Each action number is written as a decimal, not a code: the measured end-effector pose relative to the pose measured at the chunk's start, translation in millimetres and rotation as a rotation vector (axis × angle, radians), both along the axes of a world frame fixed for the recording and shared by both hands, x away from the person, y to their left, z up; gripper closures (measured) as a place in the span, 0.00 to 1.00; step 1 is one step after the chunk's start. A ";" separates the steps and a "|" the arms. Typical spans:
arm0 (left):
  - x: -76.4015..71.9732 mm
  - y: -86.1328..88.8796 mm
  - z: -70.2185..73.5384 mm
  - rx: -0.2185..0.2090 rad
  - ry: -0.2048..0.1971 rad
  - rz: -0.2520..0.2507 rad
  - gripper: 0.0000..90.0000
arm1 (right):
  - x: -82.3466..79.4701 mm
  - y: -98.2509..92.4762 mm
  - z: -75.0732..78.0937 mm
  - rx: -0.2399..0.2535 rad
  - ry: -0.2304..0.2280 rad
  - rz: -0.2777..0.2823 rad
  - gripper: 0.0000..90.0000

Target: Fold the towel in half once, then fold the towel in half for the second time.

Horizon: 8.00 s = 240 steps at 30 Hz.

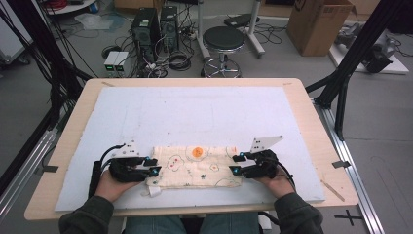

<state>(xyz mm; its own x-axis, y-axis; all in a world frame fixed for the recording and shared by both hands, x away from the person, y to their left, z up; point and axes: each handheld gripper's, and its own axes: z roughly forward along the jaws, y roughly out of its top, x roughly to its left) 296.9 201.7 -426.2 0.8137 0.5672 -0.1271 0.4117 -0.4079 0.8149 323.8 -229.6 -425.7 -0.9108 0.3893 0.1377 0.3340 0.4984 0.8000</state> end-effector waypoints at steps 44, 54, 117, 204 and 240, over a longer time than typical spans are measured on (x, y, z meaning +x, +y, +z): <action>49.5 -2.3 -10.1 -0.012 0.036 0.142 0.73 | 54.4 5.1 -6.9 -0.039 0.045 -0.151 0.68; 47.1 1.5 1.6 -0.063 0.036 0.146 0.59 | 55.9 1.6 7.1 0.025 0.036 -0.175 0.58; 66.2 -3.4 -16.2 0.067 0.078 0.190 0.82 | 62.9 8.6 -13.8 -0.125 0.101 -0.161 0.84; 59.5 12.3 14.7 -0.049 -0.014 0.194 0.93 | 81.7 -4.5 21.2 0.047 0.115 -0.140 0.92; 32.0 12.1 7.9 -0.021 -0.034 0.108 0.92 | 54.7 -9.9 8.5 0.057 0.112 -0.089 0.92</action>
<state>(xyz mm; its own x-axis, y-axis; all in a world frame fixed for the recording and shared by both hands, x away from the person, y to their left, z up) 328.9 213.8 -418.3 0.7523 0.6491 -0.1127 0.4240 -0.3460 0.8370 378.5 -239.5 -417.2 -0.8504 0.4567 0.2612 0.4640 0.4171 0.7815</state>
